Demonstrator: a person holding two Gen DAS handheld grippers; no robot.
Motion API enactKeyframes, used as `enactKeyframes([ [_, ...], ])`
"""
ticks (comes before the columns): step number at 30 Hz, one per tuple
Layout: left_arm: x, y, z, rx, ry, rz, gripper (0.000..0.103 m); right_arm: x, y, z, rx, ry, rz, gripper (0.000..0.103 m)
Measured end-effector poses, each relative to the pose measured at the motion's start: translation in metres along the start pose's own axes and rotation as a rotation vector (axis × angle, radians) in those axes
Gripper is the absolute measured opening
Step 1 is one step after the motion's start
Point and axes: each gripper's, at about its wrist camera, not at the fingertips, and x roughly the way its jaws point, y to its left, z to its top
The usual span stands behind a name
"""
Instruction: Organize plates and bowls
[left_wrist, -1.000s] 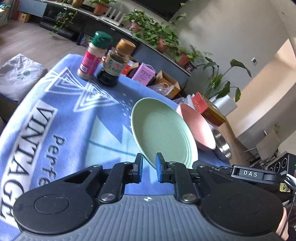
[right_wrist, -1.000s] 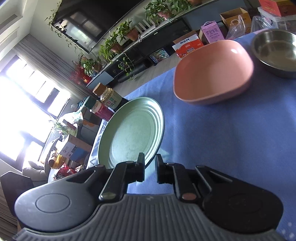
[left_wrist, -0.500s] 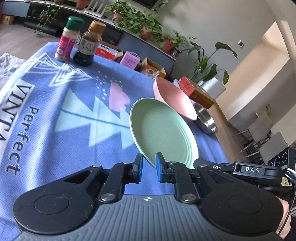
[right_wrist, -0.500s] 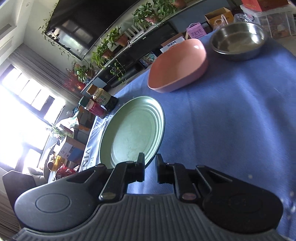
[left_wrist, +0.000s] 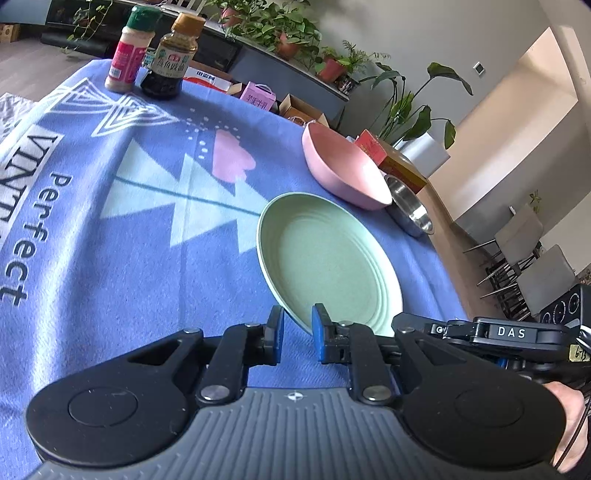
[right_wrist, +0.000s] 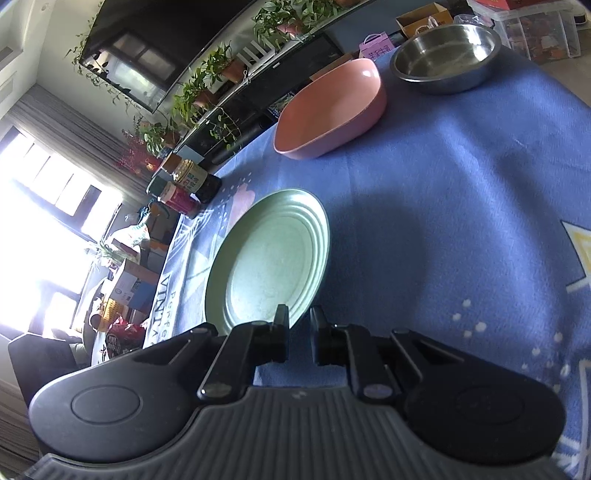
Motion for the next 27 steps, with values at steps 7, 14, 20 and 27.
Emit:
enactKeyframes([
  [7, -0.004, 0.003, -0.009, -0.007, 0.007, 0.01, 0.017, -0.004, -0.002, -0.009, -0.018, 0.014, -0.001, 0.012],
  [14, -0.002, 0.006, -0.012, -0.01, 0.015, 0.003, 0.016, -0.003, -0.006, -0.014, -0.012, 0.024, 0.0, 0.015],
  [20, -0.005, 0.007, -0.009, -0.007, 0.004, 0.009, 0.023, -0.008, -0.011, -0.011, 0.008, -0.005, -0.01, 0.023],
  [27, -0.012, 0.013, -0.005, -0.017, -0.02, 0.024, 0.026, -0.022, -0.015, -0.007, 0.012, -0.065, -0.014, 0.043],
])
